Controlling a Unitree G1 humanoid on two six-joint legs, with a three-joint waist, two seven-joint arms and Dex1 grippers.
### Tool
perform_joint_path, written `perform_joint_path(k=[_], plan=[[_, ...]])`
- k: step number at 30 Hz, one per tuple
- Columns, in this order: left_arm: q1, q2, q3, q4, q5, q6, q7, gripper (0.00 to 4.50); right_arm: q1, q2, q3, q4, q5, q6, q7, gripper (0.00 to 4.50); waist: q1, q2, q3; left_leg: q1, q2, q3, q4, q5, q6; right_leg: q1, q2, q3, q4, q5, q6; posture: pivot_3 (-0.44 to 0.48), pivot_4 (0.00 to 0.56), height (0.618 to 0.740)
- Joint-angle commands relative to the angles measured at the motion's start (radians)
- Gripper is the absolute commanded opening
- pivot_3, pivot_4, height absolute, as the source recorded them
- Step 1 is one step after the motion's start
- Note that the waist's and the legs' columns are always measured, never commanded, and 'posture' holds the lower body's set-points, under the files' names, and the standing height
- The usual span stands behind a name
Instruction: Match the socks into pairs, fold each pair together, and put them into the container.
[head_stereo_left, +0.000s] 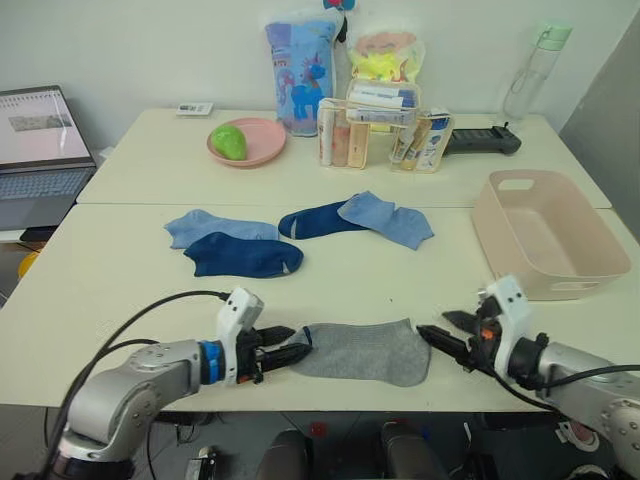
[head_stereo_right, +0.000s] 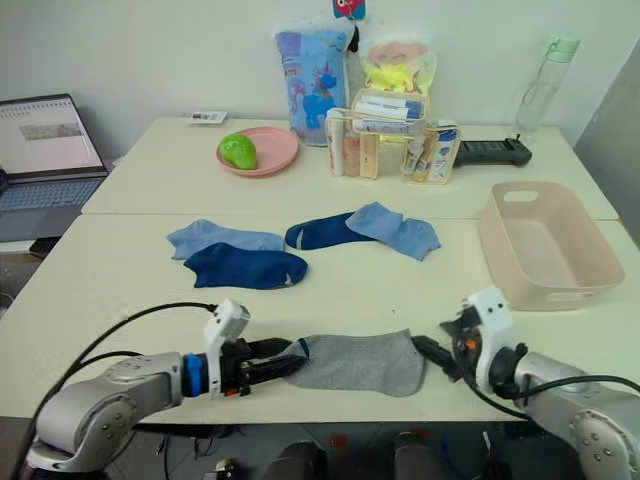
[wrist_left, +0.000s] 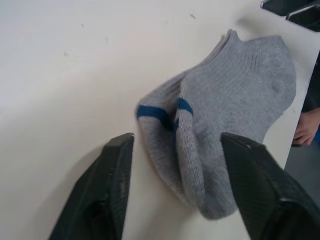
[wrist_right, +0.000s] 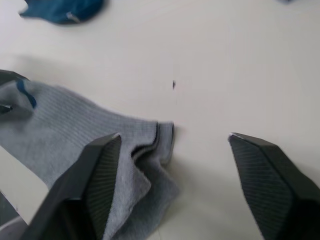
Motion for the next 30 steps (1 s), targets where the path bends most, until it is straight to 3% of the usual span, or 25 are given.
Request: perform_joint_path(k=[1,5,6,9,13,16,20,23,27,30], plan=[[-0.073,0.044,0.035,0.045,0.024,-0.082,-0.055,3.01,-0.007,-0.009,-0.020,-0.056,0.079,-0.059,0.042,4.47,0.000,0.000,0.000,0.000,0.000,0.000,0.000,0.000,0.000,0.000,0.000,0.000,0.000,0.000,0.000,0.000,0.150,0.703],[-0.114,0.091,-0.014,0.038,0.043,-0.164,-0.164,3.01,-0.035,-0.051,0.081,-0.103,0.020,-0.135,0.085,4.47,0.000,0.000,0.000,0.000,-0.001,0.002,0.000,0.000,0.000,0.000,0.000,-0.001,-0.001,0.000,0.000,0.000,0.150,0.703],[-0.105,0.132,-0.068,0.005,0.079,-0.218,-0.239,2.82,-0.049,-0.066,0.144,-0.118,-0.022,-0.165,0.102,4.50,-0.001,0.000,0.000,0.000,-0.001,0.002,0.000,0.000,0.000,0.000,0.000,-0.001,-0.001,0.000,0.000,0.000,0.150,0.703],[-0.090,0.198,-0.192,-0.043,0.163,-0.330,-0.357,2.09,-0.057,-0.113,0.305,-0.126,-0.149,-0.252,0.150,3.90,-0.003,0.000,0.000,0.001,0.000,0.002,-0.002,0.000,0.000,-0.001,0.001,-0.001,-0.001,0.000,0.000,0.000,0.150,0.703],[-0.173,0.076,-0.301,0.015,0.217,-0.323,-0.266,0.83,-0.012,-0.155,0.464,-0.068,-0.307,-0.361,0.193,2.51,0.008,0.000,0.001,0.000,0.000,0.002,-0.003,0.000,0.000,0.000,0.001,-0.001,-0.002,0.000,0.000,0.000,0.150,0.703],[-0.201,0.040,-0.352,0.086,0.298,-0.350,-0.241,0.00,-0.005,-0.134,0.518,-0.030,-0.362,-0.401,0.190,1.43,0.006,-0.002,0.001,0.000,-0.001,0.000,0.000,0.000,0.000,0.003,0.001,-0.002,-0.003,0.000,0.000,0.000,0.150,0.703],[-0.200,-0.009,-0.377,0.194,0.384,-0.400,-0.176,0.00,-0.006,-0.107,0.642,0.032,-0.483,-0.449,0.178,0.01,-0.005,-0.002,0.001,0.002,0.000,0.000,-0.001,0.000,0.000,0.002,0.002,-0.002,-0.001,0.000,0.000,0.000,0.150,0.703],[-0.187,0.001,-0.381,0.241,0.421,-0.420,-0.184,0.00,0.022,-0.101,0.661,0.070,-0.539,-0.477,0.172,0.01,-0.001,-0.002,0.001,0.002,0.000,-0.001,0.000,0.000,0.000,0.002,0.001,-0.002,-0.001,0.000,0.000,0.000,0.150,0.703],[-0.152,0.021,-0.364,0.306,0.470,-0.450,-0.148,0.00,0.122,-0.156,0.559,0.103,-0.549,-0.505,0.206,0.01,0.001,-0.001,-0.001,0.004,0.000,-0.001,-0.001,0.000,0.000,0.006,0.001,-0.002,-0.003,0.000,0.000,0.000,0.150,0.703],[-0.140,0.017,-0.354,0.288,0.449,-0.446,-0.154,0.00,0.184,-0.179,0.492,0.117,-0.540,-0.529,0.233,0.01,0.001,-0.002,-0.001,0.021,0.000,-0.001,-0.008,-0.001,0.001,0.021,0.000,-0.001,-0.009,0.000,0.000,0.000,0.150,0.703]])
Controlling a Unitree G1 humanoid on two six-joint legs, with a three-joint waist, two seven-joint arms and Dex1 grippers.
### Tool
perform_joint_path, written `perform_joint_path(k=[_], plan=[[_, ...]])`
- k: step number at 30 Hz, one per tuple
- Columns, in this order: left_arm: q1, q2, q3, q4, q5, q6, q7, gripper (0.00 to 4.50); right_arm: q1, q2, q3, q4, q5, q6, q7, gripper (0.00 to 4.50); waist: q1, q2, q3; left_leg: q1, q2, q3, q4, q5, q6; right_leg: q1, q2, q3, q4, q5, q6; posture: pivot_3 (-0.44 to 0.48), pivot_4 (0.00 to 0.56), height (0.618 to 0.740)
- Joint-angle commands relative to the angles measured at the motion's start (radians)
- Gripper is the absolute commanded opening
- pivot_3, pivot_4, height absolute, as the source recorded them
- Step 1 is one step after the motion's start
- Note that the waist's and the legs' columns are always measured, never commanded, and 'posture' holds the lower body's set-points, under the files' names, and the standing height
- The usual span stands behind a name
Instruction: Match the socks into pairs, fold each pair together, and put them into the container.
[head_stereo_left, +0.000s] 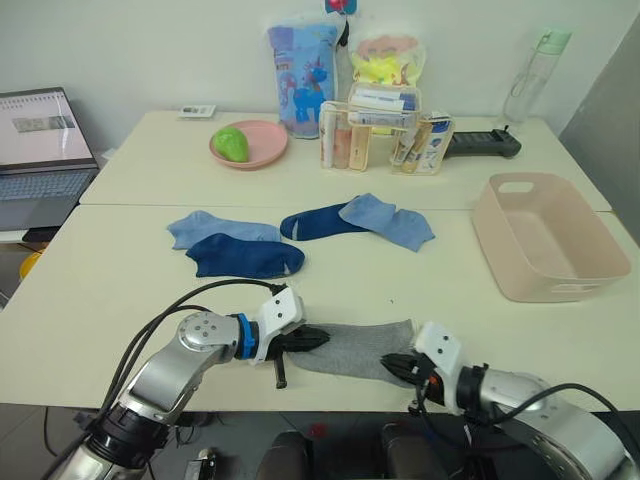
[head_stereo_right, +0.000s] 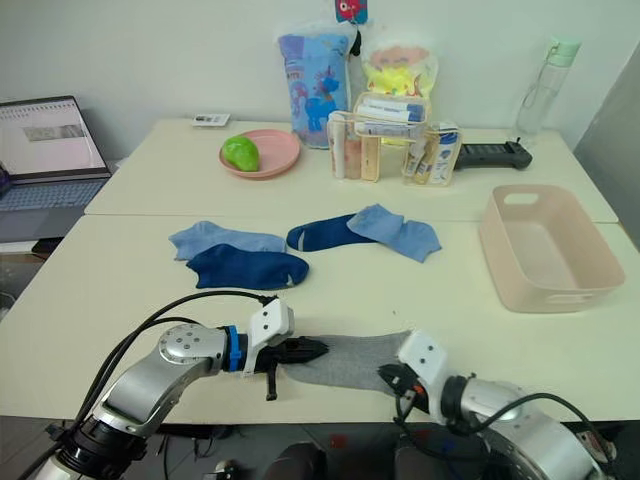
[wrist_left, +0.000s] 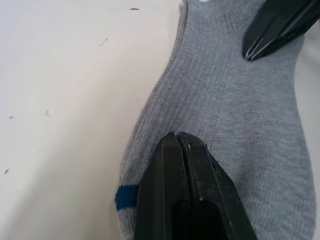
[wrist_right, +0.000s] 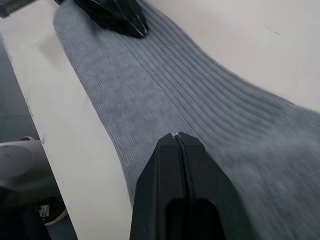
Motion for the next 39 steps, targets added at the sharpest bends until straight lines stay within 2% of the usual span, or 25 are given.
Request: perform_joint_path(k=[1,3,6,10,14,16,19,23,26,31,36,39], plan=[[0.033,0.020,0.011,0.042,0.035,0.031,0.015,0.00,0.059,-0.030,-0.082,0.036,-0.009,-0.013,0.023,0.01,-0.001,0.000,0.000,0.006,0.000,0.000,-0.004,0.000,0.000,0.006,0.000,0.000,-0.003,0.000,0.000,0.000,0.150,0.703],[0.048,0.015,0.032,-0.008,-0.012,0.001,-0.018,0.00,0.095,-0.019,-0.130,0.008,0.014,-0.073,0.055,0.01,-0.002,0.001,-0.001,0.014,0.001,0.000,-0.007,0.000,0.000,0.014,0.001,0.000,-0.007,-0.001,-0.001,0.000,0.150,0.703],[0.044,0.014,0.056,-0.064,-0.055,-0.015,-0.056,0.00,0.107,0.024,-0.184,-0.037,0.083,-0.081,0.067,0.01,-0.001,0.000,0.000,0.012,0.001,0.000,-0.008,0.000,0.000,0.013,0.001,0.000,-0.009,-0.001,-0.001,0.000,0.150,0.703],[-0.013,0.039,0.096,-0.165,-0.146,0.061,-0.111,0.00,0.058,0.056,-0.195,-0.110,0.145,-0.035,0.058,0.01,-0.001,0.000,0.002,0.010,0.001,-0.001,-0.007,0.000,0.000,0.011,0.000,0.001,-0.008,-0.001,-0.001,0.000,0.150,0.703],[-0.013,0.056,0.074,-0.166,-0.123,0.055,-0.119,0.00,-0.012,0.087,-0.139,-0.115,0.124,-0.002,0.027,0.01,-0.001,0.001,0.002,0.010,0.001,-0.001,-0.007,0.000,0.000,0.012,0.000,0.001,-0.009,-0.001,-0.001,0.000,0.150,0.703],[0.006,0.066,0.035,-0.116,-0.040,-0.014,-0.112,0.00,-0.065,0.111,-0.069,-0.075,0.052,0.011,-0.015,0.01,-0.003,0.000,0.002,0.010,0.001,-0.001,-0.008,0.000,0.000,0.011,0.000,0.001,-0.009,-0.001,-0.001,0.000,0.150,0.703],[0.021,0.037,0.021,-0.051,0.012,-0.038,-0.063,0.00,-0.091,0.157,-0.020,-0.010,-0.012,0.020,-0.075,0.01,-0.001,0.001,0.003,0.011,0.001,-0.001,-0.008,0.000,0.000,0.011,0.001,0.001,-0.009,-0.001,-0.001,0.000,0.150,0.703],[0.027,-0.011,0.025,-0.014,0.025,-0.024,-0.019,0.00,-0.070,0.170,-0.019,0.022,-0.049,0.021,-0.094,0.01,0.008,0.000,0.003,0.008,0.000,-0.002,-0.007,0.000,0.000,0.010,-0.001,0.000,-0.010,-0.001,-0.001,0.000,0.150,0.703],[0.031,-0.007,0.013,-0.002,0.047,-0.046,-0.024,0.00,-0.040,0.156,-0.053,0.038,-0.054,0.015,-0.084,0.01,0.005,0.000,0.003,0.009,0.000,-0.002,-0.007,0.000,0.000,0.010,-0.001,0.000,-0.010,-0.001,-0.001,0.000,0.150,0.703],[0.036,-0.008,0.013,0.007,0.052,-0.063,-0.032,0.00,0.020,0.161,-0.206,0.077,0.010,0.001,-0.056,0.01,0.004,0.001,0.003,0.009,0.000,-0.001,-0.008,0.000,0.000,0.011,-0.001,0.000,-0.010,-0.001,-0.001,0.000,0.150,0.703],[0.030,-0.005,0.032,-0.044,0.000,-0.081,-0.078,0.00,-0.010,0.213,-0.262,-0.068,0.144,0.006,-0.040,0.01,0.002,0.002,0.003,0.010,0.000,-0.001,-0.008,0.000,0.000,0.011,0.000,0.000,-0.009,-0.001,-0.001,0.000,0.150,0.703],[-0.006,-0.009,0.046,-0.083,-0.035,-0.066,-0.106,0.00,-0.027,0.201,-0.270,-0.097,0.151,0.035,-0.049,0.01,-0.001,0.002,0.004,0.009,0.001,-0.001,-0.008,0.000,0.000,0.010,0.000,0.001,-0.009,-0.001,-0.001,0.000,0.150,0.703]])
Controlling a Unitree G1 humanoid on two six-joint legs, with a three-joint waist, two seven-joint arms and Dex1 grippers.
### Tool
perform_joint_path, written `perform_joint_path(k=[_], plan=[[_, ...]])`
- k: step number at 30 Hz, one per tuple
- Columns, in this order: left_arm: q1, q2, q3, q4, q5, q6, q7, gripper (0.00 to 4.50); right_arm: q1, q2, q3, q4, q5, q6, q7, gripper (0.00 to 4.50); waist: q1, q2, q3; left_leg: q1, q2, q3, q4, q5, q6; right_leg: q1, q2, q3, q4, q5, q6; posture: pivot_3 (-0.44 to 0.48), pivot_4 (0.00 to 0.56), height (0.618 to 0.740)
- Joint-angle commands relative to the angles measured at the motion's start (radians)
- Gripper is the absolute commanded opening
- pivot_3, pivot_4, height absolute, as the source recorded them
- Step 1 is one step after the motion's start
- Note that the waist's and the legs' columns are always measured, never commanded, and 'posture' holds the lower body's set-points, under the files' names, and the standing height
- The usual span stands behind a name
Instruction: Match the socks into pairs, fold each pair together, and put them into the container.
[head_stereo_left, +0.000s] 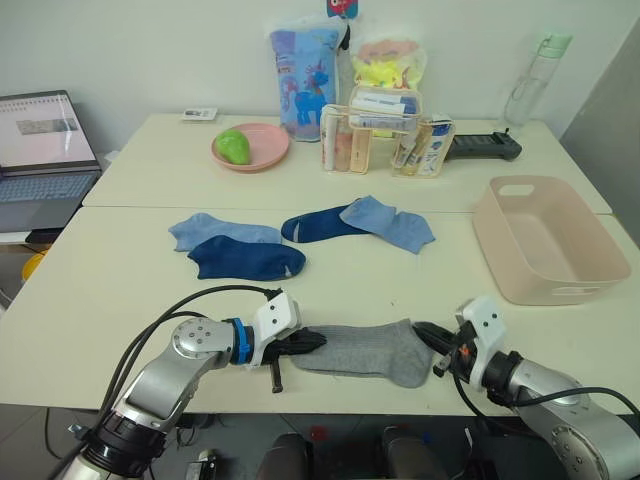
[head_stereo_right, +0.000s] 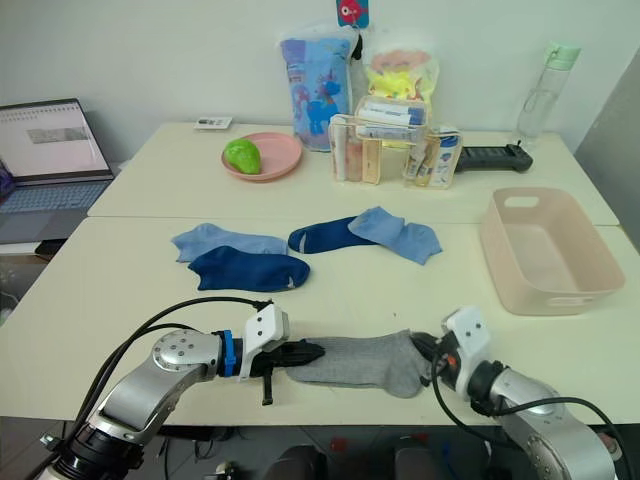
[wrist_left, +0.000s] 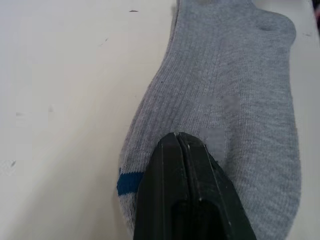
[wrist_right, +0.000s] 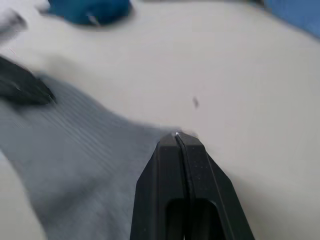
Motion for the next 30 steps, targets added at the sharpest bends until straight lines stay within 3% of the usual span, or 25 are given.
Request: perform_joint_path(k=[1,3,6,15,21,22,24,30], plan=[[-0.053,-0.008,0.021,-0.066,-0.047,0.007,-0.028,0.00,-0.010,-0.020,-0.043,-0.057,0.032,0.023,-0.009,0.01,0.002,-0.001,0.000,0.000,0.000,0.000,0.000,0.000,0.000,0.000,0.000,0.000,0.000,0.000,0.000,0.000,0.150,0.703],[-0.083,-0.021,0.015,-0.065,-0.048,0.016,-0.025,0.00,-0.004,-0.026,-0.067,-0.055,0.049,0.031,-0.012,0.01,0.008,-0.001,0.000,-0.001,-0.001,0.000,0.000,0.000,0.000,0.001,0.000,-0.001,-0.001,0.000,0.000,0.000,0.150,0.703],[-0.108,-0.037,-0.010,-0.029,-0.022,0.009,-0.023,0.00,0.024,-0.066,-0.072,-0.063,0.041,0.020,0.023,0.56,0.007,-0.001,0.000,-0.001,-0.001,0.000,0.001,0.000,0.000,0.000,0.000,-0.001,-0.001,0.000,0.000,0.000,0.150,0.703],[-0.062,-0.027,-0.053,0.066,0.068,-0.102,-0.052,0.00,0.135,-0.090,-0.018,-0.011,-0.097,-0.046,-0.010,3.74,0.002,0.000,0.001,-0.001,0.000,0.000,0.000,0.000,0.000,-0.001,0.001,0.000,-0.001,0.000,0.000,0.000,0.150,0.703],[-0.050,-0.035,-0.046,0.079,0.088,-0.134,-0.036,0.00,0.160,-0.059,0.064,0.065,-0.179,-0.056,-0.044,3.74,0.002,0.000,0.001,-0.001,0.000,0.000,0.000,0.000,0.000,-0.001,0.000,0.000,-0.001,0.000,0.000,0.000,0.150,0.703],[-0.050,-0.036,-0.043,0.079,0.089,-0.137,-0.034,0.00,0.160,-0.057,0.075,0.073,-0.195,-0.067,-0.045,3.56,0.001,0.000,0.001,0.000,0.000,0.000,0.000,0.000,0.000,0.000,0.000,0.000,-0.001,0.000,0.000,0.000,0.150,0.703],[-0.051,-0.036,-0.041,0.082,0.091,-0.142,-0.032,0.00,0.157,-0.052,0.084,0.074,-0.212,-0.081,-0.044,3.12,0.000,0.000,0.000,0.000,0.000,0.000,0.000,0.000,0.000,0.000,0.000,0.000,-0.001,0.000,0.000,0.000,0.150,0.703],[-0.065,-0.034,-0.025,0.078,0.083,-0.155,-0.025,0.00,0.152,-0.092,0.072,0.011,-0.183,-0.086,0.023,0.98,0.001,0.000,0.001,0.000,0.000,0.000,0.000,0.000,0.000,0.000,0.000,0.000,-0.001,0.000,0.000,0.000,0.150,0.703]])
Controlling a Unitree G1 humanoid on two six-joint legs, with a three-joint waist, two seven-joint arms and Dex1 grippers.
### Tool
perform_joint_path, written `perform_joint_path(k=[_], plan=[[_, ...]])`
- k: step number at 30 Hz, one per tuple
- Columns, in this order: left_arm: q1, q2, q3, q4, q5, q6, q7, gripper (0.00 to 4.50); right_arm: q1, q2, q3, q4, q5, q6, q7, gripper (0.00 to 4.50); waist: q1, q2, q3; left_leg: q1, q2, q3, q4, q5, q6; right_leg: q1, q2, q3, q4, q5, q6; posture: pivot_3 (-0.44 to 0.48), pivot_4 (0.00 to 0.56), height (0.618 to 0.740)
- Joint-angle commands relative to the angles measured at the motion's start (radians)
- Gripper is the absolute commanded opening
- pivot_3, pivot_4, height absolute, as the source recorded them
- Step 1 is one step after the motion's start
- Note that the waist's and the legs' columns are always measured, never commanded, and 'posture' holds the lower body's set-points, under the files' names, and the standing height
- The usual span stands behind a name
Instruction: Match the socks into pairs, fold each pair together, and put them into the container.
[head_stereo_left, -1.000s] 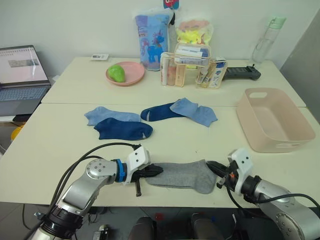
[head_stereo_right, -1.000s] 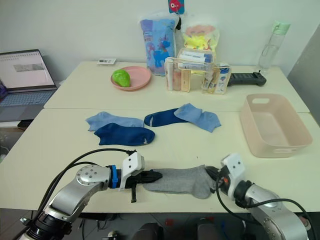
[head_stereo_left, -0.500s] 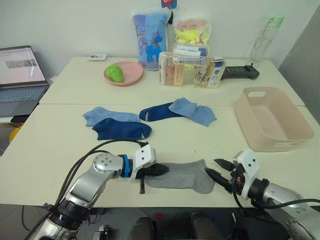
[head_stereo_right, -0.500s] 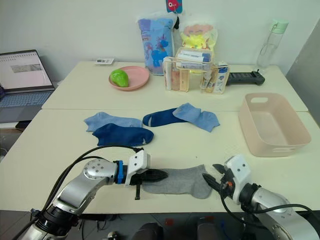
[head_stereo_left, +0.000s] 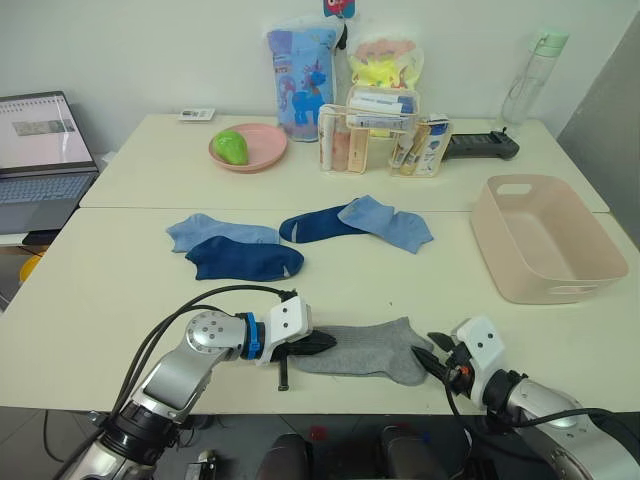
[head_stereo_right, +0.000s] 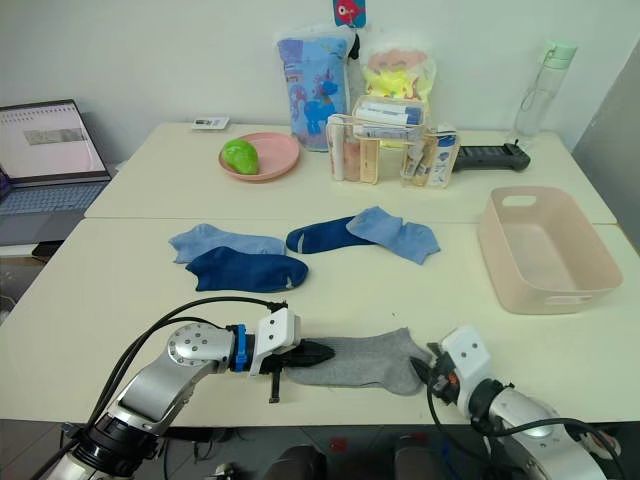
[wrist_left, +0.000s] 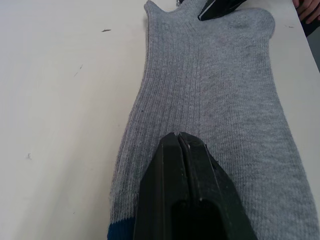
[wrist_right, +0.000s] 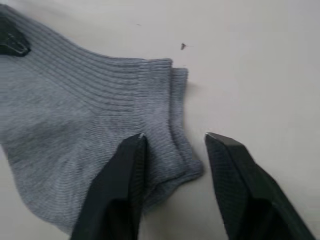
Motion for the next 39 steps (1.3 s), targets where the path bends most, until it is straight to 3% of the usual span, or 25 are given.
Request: perform_joint_path(k=[1,3,8,18,25,39], plan=[[-0.015,0.000,0.029,-0.008,-0.001,-0.021,0.003,0.00,0.007,-0.025,-0.030,-0.043,0.036,0.009,0.046,0.60,0.001,0.000,0.000,0.000,0.000,0.000,0.000,0.000,0.000,0.000,0.000,0.000,0.000,0.000,0.000,0.000,0.150,0.703],[-0.041,-0.014,0.031,-0.010,-0.010,-0.012,0.006,0.00,0.005,-0.030,-0.083,-0.040,0.071,0.024,0.061,0.02,0.001,0.000,0.000,0.000,0.000,0.000,0.000,0.000,0.000,0.000,0.000,0.000,0.000,0.000,0.000,0.000,0.150,0.703],[-0.118,-0.096,0.013,-0.020,-0.027,0.044,0.040,0.00,-0.009,-0.091,-0.238,-0.012,0.139,0.047,0.127,0.02,0.008,-0.001,0.001,-0.002,-0.002,0.000,0.002,0.000,0.000,0.000,0.000,-0.001,-0.001,0.000,0.000,0.000,0.150,0.703],[-0.161,-0.136,-0.098,0.007,0.034,0.069,0.007,0.00,-0.098,-0.165,-0.303,-0.071,0.290,0.167,0.179,0.02,0.001,-0.002,0.002,-0.002,-0.001,0.001,0.001,0.000,0.000,-0.001,0.001,0.000,0.000,0.000,0.000,0.000,0.150,0.703],[-0.142,-0.149,-0.121,0.047,0.081,0.048,0.045,0.00,-0.156,-0.132,-0.284,-0.138,0.452,0.337,0.101,0.02,0.002,-0.002,0.002,-0.003,-0.001,-0.001,0.001,0.000,0.000,-0.001,0.000,-0.001,0.000,0.000,0.000,0.000,0.150,0.703],[-0.111,-0.096,-0.107,0.081,0.113,-0.039,0.034,0.00,-0.412,0.124,-0.149,-0.028,0.733,0.665,-0.226,0.02,0.001,-0.002,0.002,-0.003,0.000,-0.001,0.001,0.000,0.000,-0.002,0.000,-0.001,0.000,0.000,0.000,0.000,0.150,0.703]])
